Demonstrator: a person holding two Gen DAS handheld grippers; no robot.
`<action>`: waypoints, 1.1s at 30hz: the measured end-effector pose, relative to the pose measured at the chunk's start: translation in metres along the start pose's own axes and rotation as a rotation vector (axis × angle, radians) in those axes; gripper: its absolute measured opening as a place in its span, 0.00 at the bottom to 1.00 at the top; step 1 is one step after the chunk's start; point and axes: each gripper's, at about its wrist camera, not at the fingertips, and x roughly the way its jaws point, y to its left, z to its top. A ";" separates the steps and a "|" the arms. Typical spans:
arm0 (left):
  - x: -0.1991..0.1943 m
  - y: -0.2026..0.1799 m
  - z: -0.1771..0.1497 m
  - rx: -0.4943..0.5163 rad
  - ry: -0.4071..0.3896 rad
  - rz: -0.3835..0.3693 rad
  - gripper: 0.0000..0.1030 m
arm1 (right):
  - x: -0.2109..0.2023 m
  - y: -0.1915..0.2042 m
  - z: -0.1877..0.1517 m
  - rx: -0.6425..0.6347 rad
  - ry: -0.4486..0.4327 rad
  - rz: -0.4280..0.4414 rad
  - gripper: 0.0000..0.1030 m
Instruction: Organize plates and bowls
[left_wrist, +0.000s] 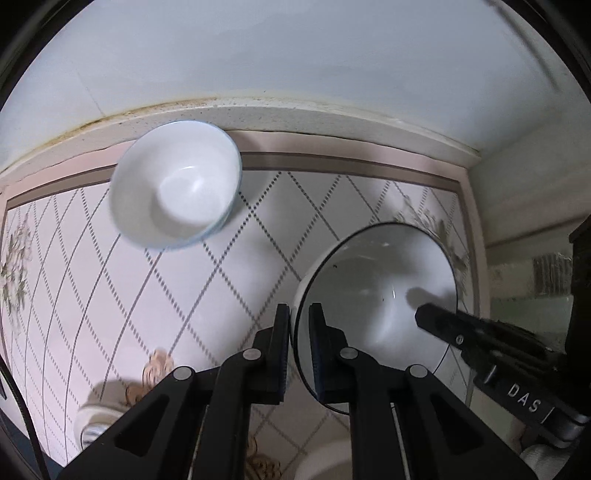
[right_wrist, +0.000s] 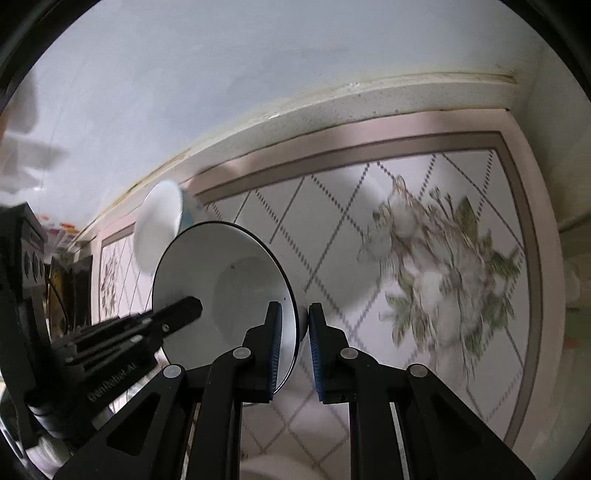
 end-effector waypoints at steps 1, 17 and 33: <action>-0.005 0.001 -0.005 0.004 -0.002 -0.005 0.08 | -0.006 0.000 -0.009 -0.002 0.004 0.003 0.16; -0.043 -0.008 -0.117 0.095 0.052 -0.048 0.08 | -0.066 0.002 -0.146 0.028 0.041 0.020 0.16; -0.015 -0.020 -0.154 0.180 0.103 0.014 0.08 | -0.043 -0.016 -0.199 0.102 0.109 0.024 0.16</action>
